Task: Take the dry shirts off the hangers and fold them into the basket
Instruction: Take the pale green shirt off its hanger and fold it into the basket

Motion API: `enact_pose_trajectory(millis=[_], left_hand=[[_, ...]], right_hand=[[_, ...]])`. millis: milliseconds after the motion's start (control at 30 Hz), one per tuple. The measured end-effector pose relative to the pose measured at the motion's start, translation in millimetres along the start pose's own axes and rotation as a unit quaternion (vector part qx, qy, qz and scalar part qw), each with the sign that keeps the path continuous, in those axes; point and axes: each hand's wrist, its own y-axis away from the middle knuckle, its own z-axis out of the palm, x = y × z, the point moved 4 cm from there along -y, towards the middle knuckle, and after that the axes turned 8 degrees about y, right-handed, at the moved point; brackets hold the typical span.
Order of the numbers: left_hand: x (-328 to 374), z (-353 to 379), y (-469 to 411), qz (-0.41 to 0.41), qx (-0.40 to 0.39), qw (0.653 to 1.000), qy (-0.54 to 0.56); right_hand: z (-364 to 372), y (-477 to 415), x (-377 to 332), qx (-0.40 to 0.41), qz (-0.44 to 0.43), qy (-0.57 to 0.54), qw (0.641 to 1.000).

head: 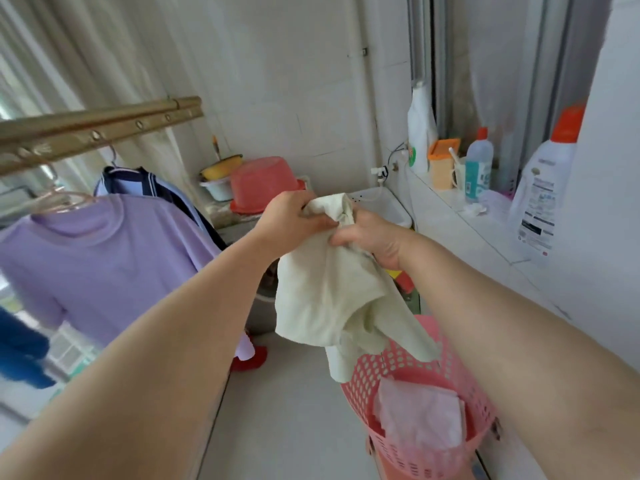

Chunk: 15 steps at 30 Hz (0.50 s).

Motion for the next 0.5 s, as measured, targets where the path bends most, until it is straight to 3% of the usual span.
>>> enact_pose_trajectory(millis=[100, 200, 333, 400, 500], left_hand=[[9, -15, -1, 0.037, 0.048, 0.998, 0.0], [6, -31, -2, 0.031, 0.047, 0.998, -0.006], [4, -62, 4, 0.012, 0.078, 0.994, 0.071], [1, -78, 9, 0.004, 0.099, 0.991, 0.095], [-19, -97, 15, -0.031, 0.092, 0.994, 0.047]], right_hand=[[-7, 4, 7, -0.023, 0.014, 0.071, 0.997], [-8, 18, 23, -0.077, 0.056, 0.132, 0.987], [0, 27, 61, -0.08, 0.112, 0.251, 0.958], [3, 28, 80, -0.054, 0.133, 0.249, 0.958], [2, 32, 89, 0.008, 0.16, 0.181, 0.97]])
